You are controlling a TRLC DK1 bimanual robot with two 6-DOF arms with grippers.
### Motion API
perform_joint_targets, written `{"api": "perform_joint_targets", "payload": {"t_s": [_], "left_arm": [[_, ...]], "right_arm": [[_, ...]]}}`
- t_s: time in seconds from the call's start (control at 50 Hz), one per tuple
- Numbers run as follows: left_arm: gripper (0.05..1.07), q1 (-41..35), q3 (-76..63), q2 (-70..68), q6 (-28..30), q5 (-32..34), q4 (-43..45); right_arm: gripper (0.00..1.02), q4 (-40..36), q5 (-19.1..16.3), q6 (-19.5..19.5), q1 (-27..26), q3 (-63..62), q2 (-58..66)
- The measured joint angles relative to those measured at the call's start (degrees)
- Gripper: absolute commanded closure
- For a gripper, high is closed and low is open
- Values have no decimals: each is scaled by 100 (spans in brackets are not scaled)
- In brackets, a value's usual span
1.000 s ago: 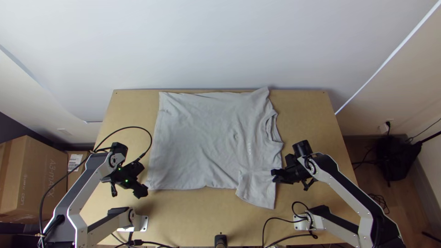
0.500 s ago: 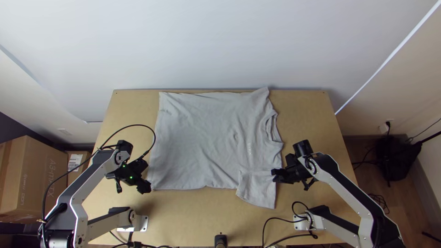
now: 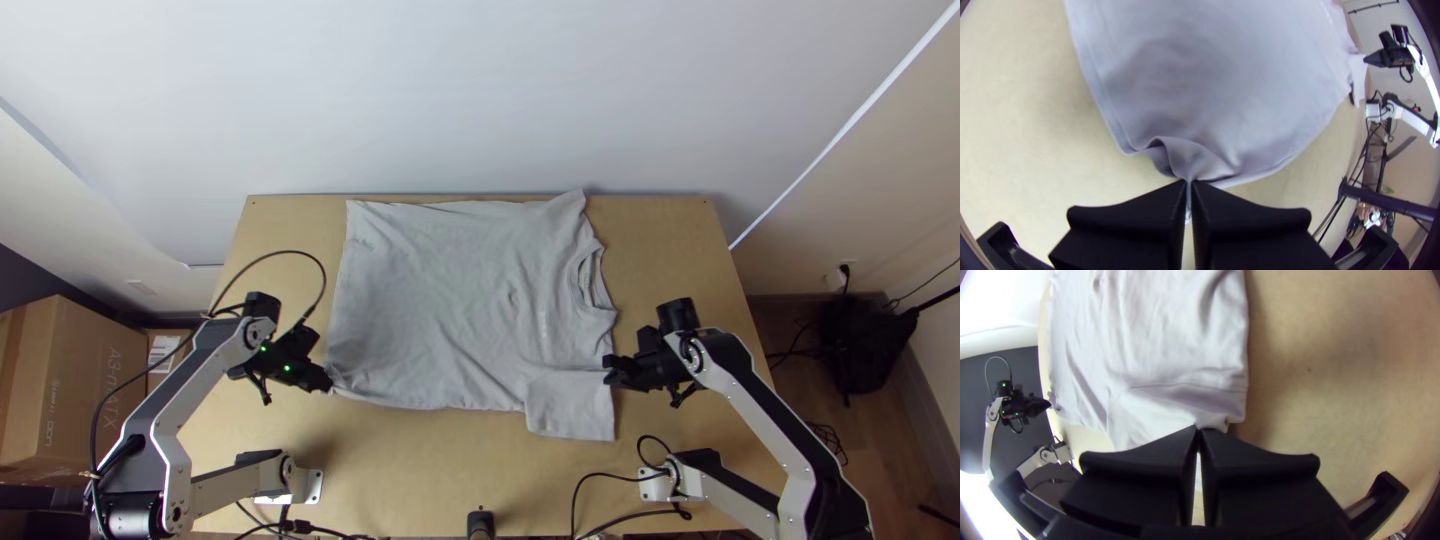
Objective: Fold the t-shirt
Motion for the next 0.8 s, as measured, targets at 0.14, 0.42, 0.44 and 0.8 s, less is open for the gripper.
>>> {"api": "perform_joint_targets", "payload": {"t_s": [0.14,0.42,0.44,0.8], "left_arm": [[105,339,396,-120,-48,61,15],[105,715,1187,-247,-332,313,11],[105,723,1270,-256,-376,330,13],[105,721,2734,-452,-1838,498,1045]], "right_arm": [[100,-168,13,-302,-553,227,-59],[100,-385,15,-726,-1152,1211,-57],[100,-378,13,-726,-1154,1329,-59],[100,981,-7,-514,-1152,2820,-118]]}}
